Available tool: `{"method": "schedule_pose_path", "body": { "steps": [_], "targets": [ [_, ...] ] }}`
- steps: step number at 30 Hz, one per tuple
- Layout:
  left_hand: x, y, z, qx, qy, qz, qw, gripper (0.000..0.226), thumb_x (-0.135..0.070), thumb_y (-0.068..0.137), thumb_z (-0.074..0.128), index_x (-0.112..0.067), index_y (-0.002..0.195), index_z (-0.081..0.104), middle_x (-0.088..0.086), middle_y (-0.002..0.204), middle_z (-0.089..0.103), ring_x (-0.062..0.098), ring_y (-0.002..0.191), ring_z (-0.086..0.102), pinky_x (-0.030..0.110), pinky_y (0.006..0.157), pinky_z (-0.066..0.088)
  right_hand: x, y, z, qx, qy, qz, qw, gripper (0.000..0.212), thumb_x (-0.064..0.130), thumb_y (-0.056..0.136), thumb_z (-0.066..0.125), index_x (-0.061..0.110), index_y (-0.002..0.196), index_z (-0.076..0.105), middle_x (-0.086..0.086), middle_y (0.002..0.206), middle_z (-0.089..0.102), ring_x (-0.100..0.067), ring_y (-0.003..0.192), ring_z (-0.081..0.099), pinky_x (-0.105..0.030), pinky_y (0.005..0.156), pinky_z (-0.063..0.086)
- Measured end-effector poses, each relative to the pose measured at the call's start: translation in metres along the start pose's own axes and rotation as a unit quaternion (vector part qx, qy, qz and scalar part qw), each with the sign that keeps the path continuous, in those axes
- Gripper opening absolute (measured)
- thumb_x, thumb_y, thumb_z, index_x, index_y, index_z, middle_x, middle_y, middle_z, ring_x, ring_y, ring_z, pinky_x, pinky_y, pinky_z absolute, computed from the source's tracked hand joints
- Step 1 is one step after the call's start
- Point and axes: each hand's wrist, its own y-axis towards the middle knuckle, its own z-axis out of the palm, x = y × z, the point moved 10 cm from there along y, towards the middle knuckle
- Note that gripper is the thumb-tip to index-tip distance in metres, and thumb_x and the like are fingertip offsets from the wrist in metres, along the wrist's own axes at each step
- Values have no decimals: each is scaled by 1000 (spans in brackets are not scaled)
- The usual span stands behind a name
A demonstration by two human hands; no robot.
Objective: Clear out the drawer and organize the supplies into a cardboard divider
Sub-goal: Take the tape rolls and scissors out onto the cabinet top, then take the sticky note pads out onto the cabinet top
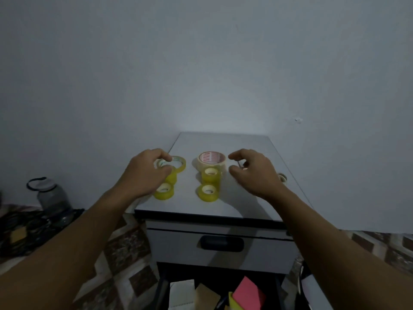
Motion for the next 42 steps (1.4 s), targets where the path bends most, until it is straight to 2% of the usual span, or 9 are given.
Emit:
{"method": "schedule_pose_path", "body": {
  "steps": [2,5,9,21,28,31,33,39,42],
  "targets": [
    [16,-4,3,19,-5,4,1000,19,-23,90,66,-30,108,66,-7,123,58,8,107,51,22,86,37,14,0,18,35,24,-16,999,34,28,88,65,23,122,65,2,125,63,-8,102,51,-27,88,41],
    [27,-12,14,55,-17,18,998,34,-15,89,66,-29,119,64,-10,127,56,7,112,51,19,88,37,21,-1,46,90,39,-19,995,37,28,84,68,28,121,64,4,126,62,-19,114,49,-43,106,39],
    [31,-17,26,80,-43,32,995,43,-13,90,66,-29,129,59,-9,131,54,6,115,50,17,91,36,12,-4,73,153,-36,3,988,46,40,82,67,41,127,55,5,137,55,-31,128,38,-51,105,37],
    [36,-12,33,85,-34,31,995,43,-12,89,64,-28,128,60,-3,133,55,14,119,51,22,94,38,1,4,67,169,-83,6,982,50,34,77,75,31,124,57,-1,130,57,-26,114,50,-38,95,46],
    [21,-23,12,1,-30,58,998,41,-10,86,64,-25,124,62,-2,132,57,19,119,51,25,95,39,3,-11,37,70,-57,-23,996,44,29,81,68,32,124,58,6,120,61,-25,109,48,-37,88,43],
    [10,-42,0,-44,-55,45,997,32,-10,87,63,-22,117,67,-5,120,63,16,100,56,21,85,42,3,-30,18,13,4,-9,1000,35,28,83,65,31,117,63,10,110,65,-20,101,57,-32,86,48],
    [7,-59,-2,-53,-107,30,992,23,-13,87,63,-24,106,69,-6,103,68,20,83,60,25,77,50,5,-49,6,-13,46,2,999,32,21,84,63,24,116,66,8,105,67,-13,94,59,-16,80,46],
    [4,-130,56,66,-208,11,976,8,-14,91,65,-19,96,68,16,78,66,22,64,60,30,61,51,-11,-132,2,-72,151,43,985,16,12,89,61,18,101,69,3,82,68,-10,78,63,-22,70,50],
    [28,-170,119,178,-195,-55,963,11,-15,95,63,-26,93,65,7,87,68,23,77,63,36,75,53,-35,-177,28,-46,162,86,982,13,10,90,63,17,99,69,8,82,67,-3,76,61,-14,67,47]
  ]
}}
